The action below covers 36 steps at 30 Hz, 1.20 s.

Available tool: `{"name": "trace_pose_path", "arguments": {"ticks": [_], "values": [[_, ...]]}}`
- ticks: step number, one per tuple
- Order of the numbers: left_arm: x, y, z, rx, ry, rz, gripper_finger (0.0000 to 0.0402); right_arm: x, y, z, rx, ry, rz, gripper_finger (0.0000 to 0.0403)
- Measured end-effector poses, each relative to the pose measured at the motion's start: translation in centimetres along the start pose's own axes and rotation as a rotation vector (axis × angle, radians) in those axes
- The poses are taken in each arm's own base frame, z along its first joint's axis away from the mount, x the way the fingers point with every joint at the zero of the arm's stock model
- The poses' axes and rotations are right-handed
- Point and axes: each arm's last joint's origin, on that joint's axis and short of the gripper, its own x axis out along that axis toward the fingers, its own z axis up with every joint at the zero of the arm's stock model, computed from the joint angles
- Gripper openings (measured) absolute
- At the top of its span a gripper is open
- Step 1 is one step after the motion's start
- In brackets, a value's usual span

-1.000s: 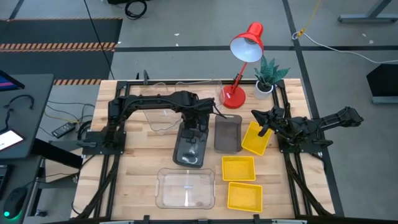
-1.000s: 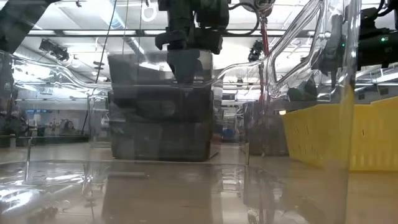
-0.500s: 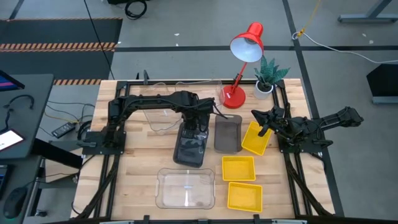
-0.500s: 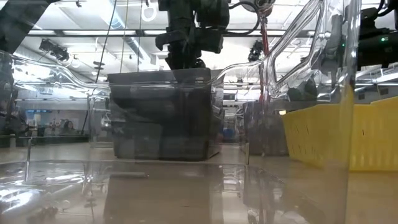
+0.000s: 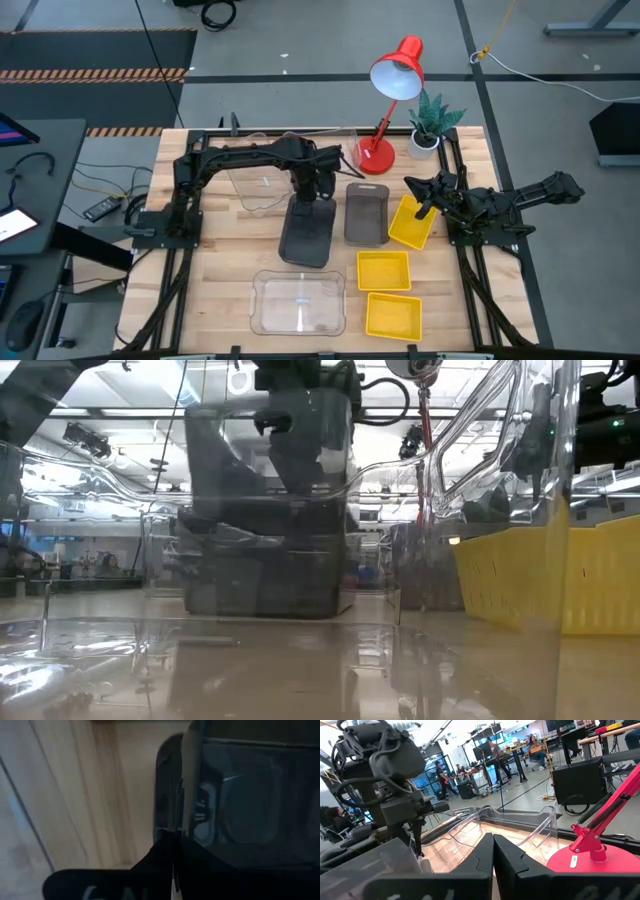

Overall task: Stack baskets by color
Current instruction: Stack the bottom black bin on the center black bin

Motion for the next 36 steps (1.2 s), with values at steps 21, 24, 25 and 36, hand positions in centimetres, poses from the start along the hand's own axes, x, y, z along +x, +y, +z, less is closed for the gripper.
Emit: {"name": "trace_pose_path", "arguments": {"ticks": [21, 24, 25, 36], "values": [[0.1, 0.1, 0.0, -0.040, 0.022, 0.074, 0.0007, 0.0, 0.0, 0.0, 0.000, 0.000, -0.001, 0.0012], [0.6, -0.1, 0.2, -0.028, 0.031, 0.075, 0.0007, 0.0, 0.0, 0.0, 0.000, 0.000, 0.000, 0.0012], [0.9, 0.0, 0.2, -0.030, 0.043, 0.081, 0.0007, 0.0, 0.0, 0.0, 0.000, 0.000, 0.000, 0.0012], [2.8, 0.4, 0.7, -0.074, 0.068, 0.128, 0.0036, 0.0, 0.0, 0.1, 0.007, -0.006, 0.001, 0.0012]]}}
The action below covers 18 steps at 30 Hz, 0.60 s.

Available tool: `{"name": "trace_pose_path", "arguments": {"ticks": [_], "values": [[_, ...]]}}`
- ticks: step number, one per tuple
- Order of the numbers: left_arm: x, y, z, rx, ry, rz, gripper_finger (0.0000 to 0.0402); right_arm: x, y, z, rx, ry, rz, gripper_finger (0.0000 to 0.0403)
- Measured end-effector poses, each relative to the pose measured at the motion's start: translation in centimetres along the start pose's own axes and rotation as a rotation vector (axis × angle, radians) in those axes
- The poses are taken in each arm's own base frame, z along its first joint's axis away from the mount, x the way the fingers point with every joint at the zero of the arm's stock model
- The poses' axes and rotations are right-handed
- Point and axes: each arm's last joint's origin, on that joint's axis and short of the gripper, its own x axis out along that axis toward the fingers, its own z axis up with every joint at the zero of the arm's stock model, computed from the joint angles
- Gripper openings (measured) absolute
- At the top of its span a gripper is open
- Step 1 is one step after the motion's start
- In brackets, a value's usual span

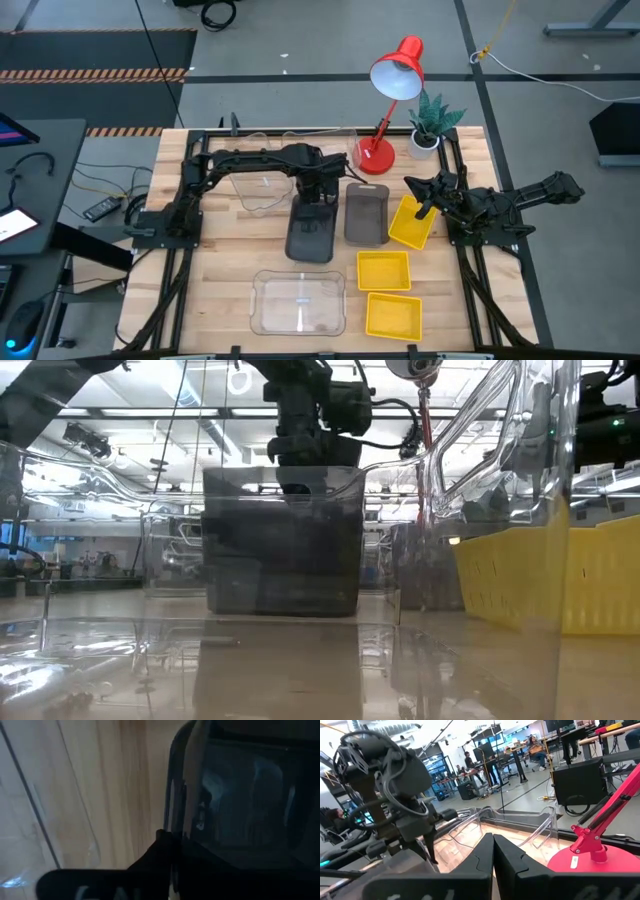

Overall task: Stack baskets by color
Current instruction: Stack the bottom black bin on the center black bin, then stack the right black bin on the black bins

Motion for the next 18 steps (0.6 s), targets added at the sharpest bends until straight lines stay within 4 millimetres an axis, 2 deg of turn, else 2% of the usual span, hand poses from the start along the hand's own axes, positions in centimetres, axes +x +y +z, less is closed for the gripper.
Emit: {"name": "trace_pose_path", "arguments": {"ticks": [7, 11, 14, 18], "values": [[-0.1, 0.1, 0.0, 0.000, 0.005, 0.032, 0.0146, 0.0, 0.0, 0.0, -0.001, 0.001, -0.001, 0.0012], [-1.2, 0.1, 0.7, 0.000, -0.039, 0.057, 0.0196, 0.0, 0.0, 0.0, -0.001, 0.001, -0.001, 0.0012], [-1.8, -0.6, 1.7, 0.006, -0.109, 0.072, 0.0212, 0.0, 0.0, 0.0, -0.001, 0.001, 0.000, 0.0012], [-2.4, -2.4, 3.2, 0.040, -0.220, 0.083, 0.0210, 0.0, 0.0, 0.0, -0.001, 0.001, -0.001, 0.0012]]}}
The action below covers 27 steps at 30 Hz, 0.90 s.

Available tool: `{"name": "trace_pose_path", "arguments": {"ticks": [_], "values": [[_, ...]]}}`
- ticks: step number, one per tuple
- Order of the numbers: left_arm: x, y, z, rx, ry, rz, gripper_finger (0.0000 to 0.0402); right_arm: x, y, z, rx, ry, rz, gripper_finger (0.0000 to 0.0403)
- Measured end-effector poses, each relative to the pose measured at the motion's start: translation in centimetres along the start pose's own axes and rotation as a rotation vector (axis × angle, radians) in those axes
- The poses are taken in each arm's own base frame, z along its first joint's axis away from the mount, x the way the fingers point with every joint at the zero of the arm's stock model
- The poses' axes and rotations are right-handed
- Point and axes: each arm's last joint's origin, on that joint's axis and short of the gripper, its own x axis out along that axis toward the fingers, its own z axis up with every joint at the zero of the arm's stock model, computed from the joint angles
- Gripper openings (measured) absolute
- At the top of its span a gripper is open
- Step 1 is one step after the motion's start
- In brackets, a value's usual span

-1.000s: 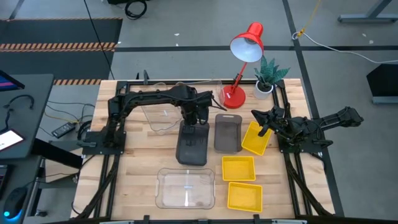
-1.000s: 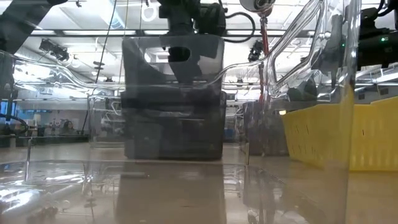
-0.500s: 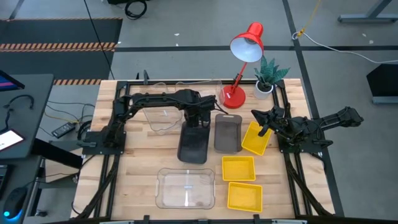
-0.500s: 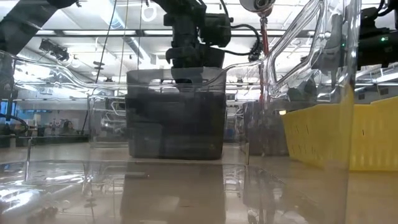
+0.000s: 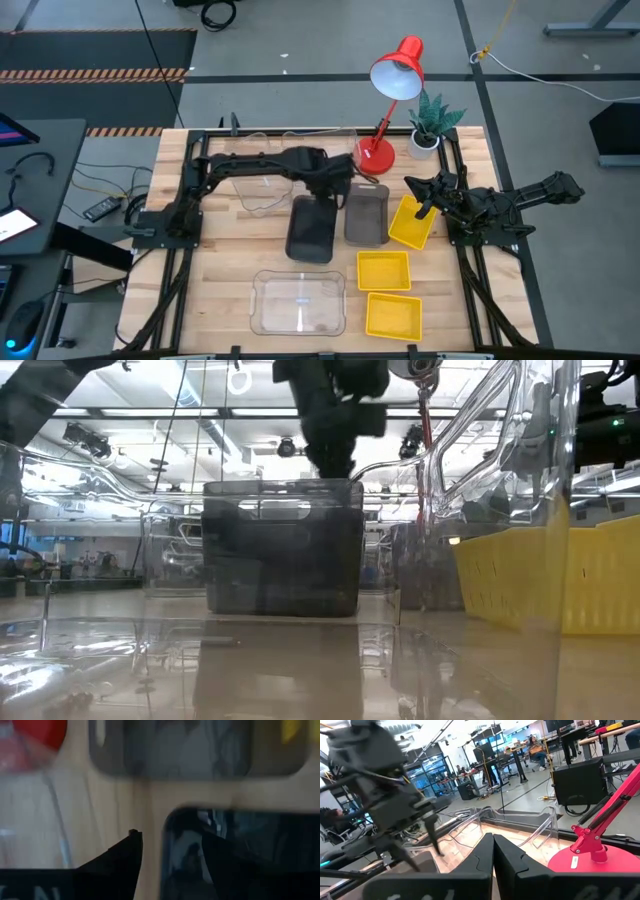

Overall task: Stack baskets by color
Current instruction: Stack the right black bin on the black bins

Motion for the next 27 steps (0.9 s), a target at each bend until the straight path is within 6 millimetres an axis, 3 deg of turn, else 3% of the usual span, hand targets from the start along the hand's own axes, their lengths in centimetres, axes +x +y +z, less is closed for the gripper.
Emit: {"name": "trace_pose_path", "arguments": {"ticks": [11, 27], "values": [[1.0, -6.7, 2.8, 0.082, -0.212, -0.031, 0.0169, 0.0, 0.0, 0.0, 0.000, 0.000, 0.000, 0.0012], [5.6, -11.2, 3.6, 0.144, -0.234, -0.102, 0.0142, 0.0, 0.0, 0.1, 0.005, -0.004, 0.005, 0.0012]]}}
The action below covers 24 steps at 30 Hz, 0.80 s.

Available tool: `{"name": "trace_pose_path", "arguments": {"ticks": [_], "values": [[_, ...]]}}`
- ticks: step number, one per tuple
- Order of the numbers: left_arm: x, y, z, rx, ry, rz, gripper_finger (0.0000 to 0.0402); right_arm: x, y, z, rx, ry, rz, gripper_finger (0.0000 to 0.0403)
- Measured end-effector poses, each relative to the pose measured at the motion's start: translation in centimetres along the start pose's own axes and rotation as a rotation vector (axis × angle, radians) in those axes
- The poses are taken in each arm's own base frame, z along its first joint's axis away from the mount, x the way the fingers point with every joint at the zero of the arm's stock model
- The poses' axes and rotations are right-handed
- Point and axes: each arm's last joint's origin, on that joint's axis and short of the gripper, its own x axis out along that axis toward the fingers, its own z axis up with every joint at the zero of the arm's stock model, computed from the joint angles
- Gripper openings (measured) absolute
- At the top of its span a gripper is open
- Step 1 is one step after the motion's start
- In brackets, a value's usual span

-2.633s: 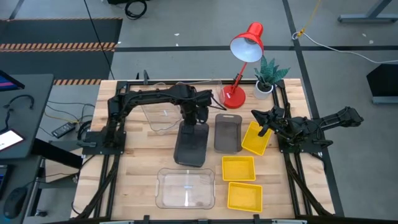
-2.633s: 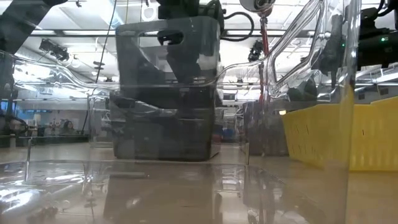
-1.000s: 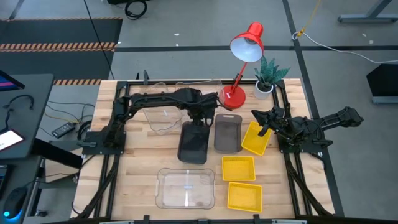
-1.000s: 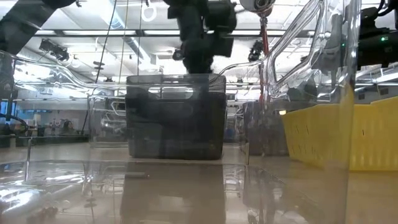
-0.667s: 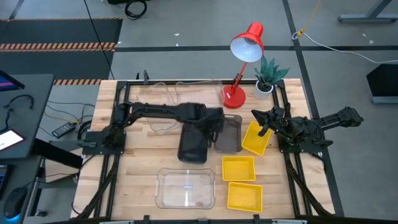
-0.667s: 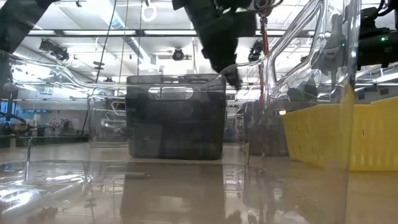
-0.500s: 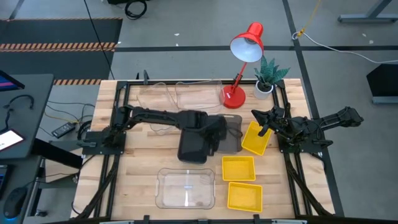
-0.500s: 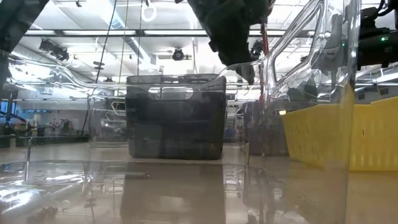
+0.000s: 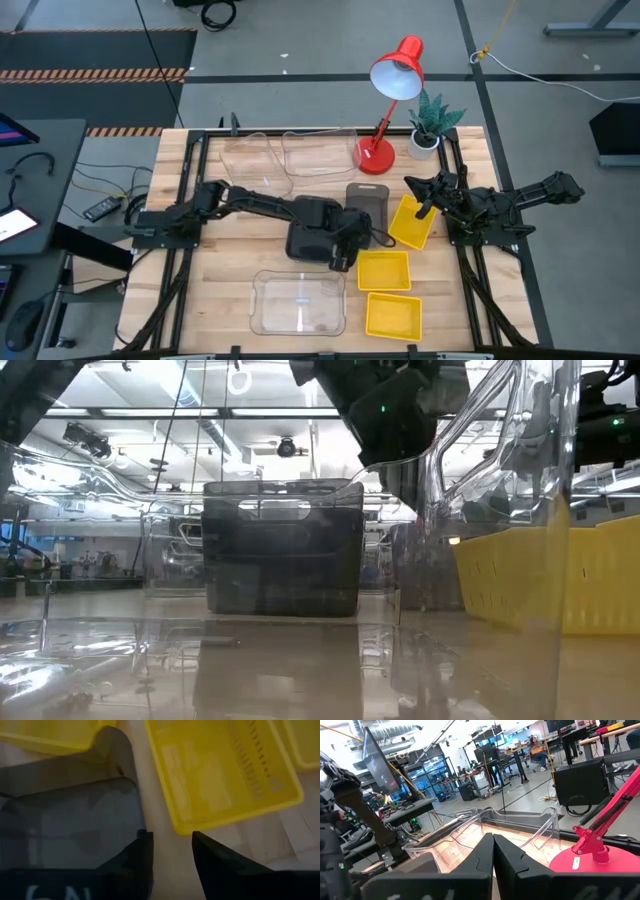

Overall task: Stack baskets by color
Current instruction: Stack the right black bin on the black bins

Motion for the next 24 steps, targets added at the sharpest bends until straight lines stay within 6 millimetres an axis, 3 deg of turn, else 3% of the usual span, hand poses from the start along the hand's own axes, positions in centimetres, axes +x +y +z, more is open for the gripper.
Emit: {"name": "trace_pose_path", "arguments": {"ticks": [18, 24], "values": [[0.5, 1.1, -0.1, 0.014, -0.009, 0.045, 0.0141, 0.0, 0.0, 0.0, 0.001, 0.000, 0.002, 0.0012], [-0.8, 1.2, 0.7, 0.017, -0.021, 0.047, 0.0141, 0.0, 0.0, 0.0, 0.000, 0.000, 0.001, 0.0012]]}}
